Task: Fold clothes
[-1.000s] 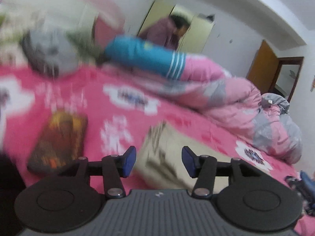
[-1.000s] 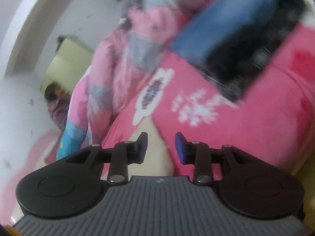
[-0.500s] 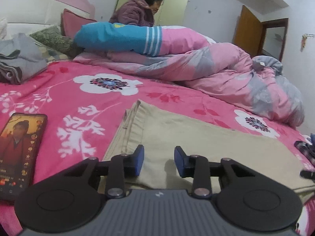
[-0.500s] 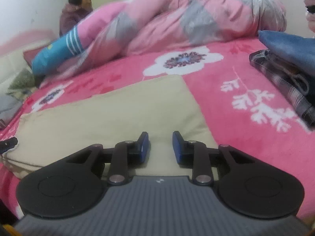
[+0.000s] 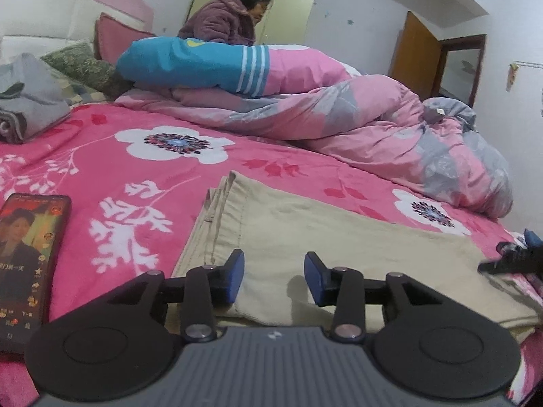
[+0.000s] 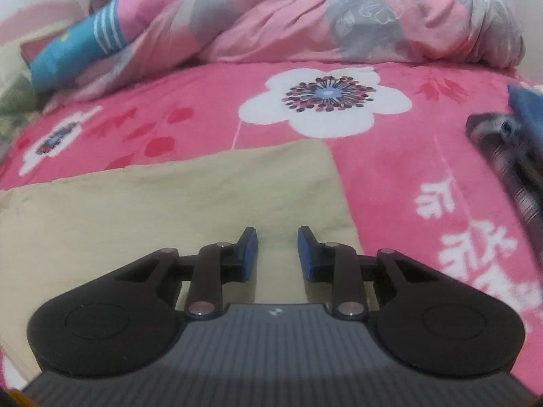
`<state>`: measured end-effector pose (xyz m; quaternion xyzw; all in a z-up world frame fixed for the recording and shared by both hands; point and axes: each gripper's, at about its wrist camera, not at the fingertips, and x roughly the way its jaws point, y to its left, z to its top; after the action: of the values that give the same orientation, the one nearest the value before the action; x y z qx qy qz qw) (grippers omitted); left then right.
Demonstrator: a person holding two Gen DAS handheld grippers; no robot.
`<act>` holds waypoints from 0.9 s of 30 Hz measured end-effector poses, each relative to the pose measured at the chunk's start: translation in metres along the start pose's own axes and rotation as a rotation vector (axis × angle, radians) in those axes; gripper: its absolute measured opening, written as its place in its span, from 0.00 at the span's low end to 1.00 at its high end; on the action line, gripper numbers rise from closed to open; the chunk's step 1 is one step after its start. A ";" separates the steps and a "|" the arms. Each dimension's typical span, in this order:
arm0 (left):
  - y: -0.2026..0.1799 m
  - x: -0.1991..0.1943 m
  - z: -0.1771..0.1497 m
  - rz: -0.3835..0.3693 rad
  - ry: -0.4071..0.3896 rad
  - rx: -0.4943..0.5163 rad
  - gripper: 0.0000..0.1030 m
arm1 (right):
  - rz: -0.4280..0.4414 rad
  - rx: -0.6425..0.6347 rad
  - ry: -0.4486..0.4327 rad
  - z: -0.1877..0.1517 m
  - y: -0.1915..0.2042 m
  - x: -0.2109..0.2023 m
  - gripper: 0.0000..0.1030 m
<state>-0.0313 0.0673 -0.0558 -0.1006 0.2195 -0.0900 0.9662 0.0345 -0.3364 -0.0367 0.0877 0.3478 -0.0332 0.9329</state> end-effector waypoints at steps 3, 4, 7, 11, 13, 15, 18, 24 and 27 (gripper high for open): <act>-0.001 0.000 -0.003 -0.016 -0.011 0.015 0.47 | 0.018 -0.018 -0.044 0.022 0.014 -0.008 0.26; -0.001 -0.001 -0.003 -0.022 -0.015 0.014 0.48 | 0.004 -0.043 -0.057 0.028 0.020 -0.006 0.26; 0.003 -0.001 -0.004 -0.045 -0.023 0.000 0.48 | 0.016 -0.008 -0.025 0.039 0.022 0.019 0.26; 0.013 0.000 -0.004 -0.093 -0.025 -0.048 0.48 | 0.001 0.117 0.072 0.036 0.007 0.054 0.25; 0.016 0.001 -0.004 -0.110 -0.027 -0.067 0.49 | -0.002 0.183 0.091 0.044 0.008 0.048 0.28; 0.019 0.001 -0.005 -0.121 -0.028 -0.083 0.49 | 0.039 0.221 0.083 0.049 0.015 0.040 0.27; 0.021 0.000 -0.005 -0.134 -0.027 -0.098 0.49 | 0.049 0.164 0.054 0.053 0.037 0.036 0.28; 0.026 0.002 -0.005 -0.155 -0.030 -0.113 0.49 | 0.021 0.233 0.102 0.047 0.040 0.068 0.31; 0.027 0.003 -0.006 -0.158 -0.033 -0.121 0.49 | 0.025 0.256 0.089 0.052 0.050 0.058 0.33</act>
<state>-0.0279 0.0918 -0.0681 -0.1773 0.2001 -0.1507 0.9517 0.1182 -0.2971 -0.0292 0.2120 0.3805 -0.0617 0.8981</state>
